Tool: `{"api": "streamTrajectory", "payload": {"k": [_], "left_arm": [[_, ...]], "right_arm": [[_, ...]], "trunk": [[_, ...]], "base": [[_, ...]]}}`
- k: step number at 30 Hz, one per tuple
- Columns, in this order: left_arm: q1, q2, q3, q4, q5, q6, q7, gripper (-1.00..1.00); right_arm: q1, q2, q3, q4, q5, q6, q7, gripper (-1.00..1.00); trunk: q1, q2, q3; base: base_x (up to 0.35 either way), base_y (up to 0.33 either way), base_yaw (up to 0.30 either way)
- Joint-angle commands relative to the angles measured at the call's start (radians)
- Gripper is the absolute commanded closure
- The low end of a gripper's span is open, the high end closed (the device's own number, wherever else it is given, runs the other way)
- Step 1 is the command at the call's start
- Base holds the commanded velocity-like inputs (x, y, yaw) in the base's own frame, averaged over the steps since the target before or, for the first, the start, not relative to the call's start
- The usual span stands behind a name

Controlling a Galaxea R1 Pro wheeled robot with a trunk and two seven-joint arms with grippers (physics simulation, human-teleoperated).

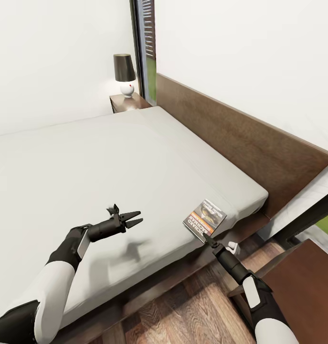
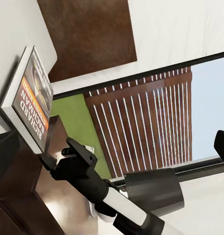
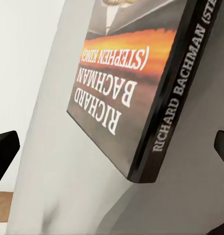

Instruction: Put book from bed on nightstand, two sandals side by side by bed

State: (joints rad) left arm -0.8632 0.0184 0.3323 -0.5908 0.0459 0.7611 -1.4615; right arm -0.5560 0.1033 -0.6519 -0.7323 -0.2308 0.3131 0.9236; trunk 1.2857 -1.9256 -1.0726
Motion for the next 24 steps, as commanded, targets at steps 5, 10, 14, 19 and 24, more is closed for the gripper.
{"api": "streamTrajectory", "payload": {"k": [5, 10, 14, 19, 24], "left_arm": [[0.0, 0.0, 0.001, 0.0, 0.0, 0.011, -0.003, -1.0], [0.0, 0.0, 0.001, 0.0, 0.0, 0.011, -0.003, -1.0], [0.0, 0.0, 0.001, 0.0, 0.0, 0.011, -0.003, -1.0], [0.0, -0.001, 0.001, 0.0, 0.0, 0.011, -0.002, -1.0], [0.0, -0.001, 0.001, 0.0, -0.001, 0.011, -0.001, -1.0]], "right_arm": [[-0.001, 0.001, -0.003, 0.088, -0.003, 0.012, 0.007, -1.0], [-0.001, 0.001, -0.003, 0.104, -0.002, 0.011, 0.008, -1.0], [-0.001, 0.001, -0.003, 0.106, -0.002, 0.011, 0.008, -1.0], [-0.001, 0.001, -0.003, 0.106, -0.002, 0.011, 0.008, -1.0], [-0.001, 0.001, -0.003, 0.106, -0.002, 0.011, 0.008, -1.0]], "trunk": [[0.0, 0.0, -0.001], [0.0, 0.0, -0.001], [0.0, 0.0, -0.001], [0.0, 0.0, -0.001], [0.0, 0.0, -0.001]], "base": [[0.0, 0.0, 0.0], [0.0, 0.0, 0.0], [0.0, 0.0, 0.0], [0.0, 0.0, 0.0], [0.0, 0.0, 0.0]]}}
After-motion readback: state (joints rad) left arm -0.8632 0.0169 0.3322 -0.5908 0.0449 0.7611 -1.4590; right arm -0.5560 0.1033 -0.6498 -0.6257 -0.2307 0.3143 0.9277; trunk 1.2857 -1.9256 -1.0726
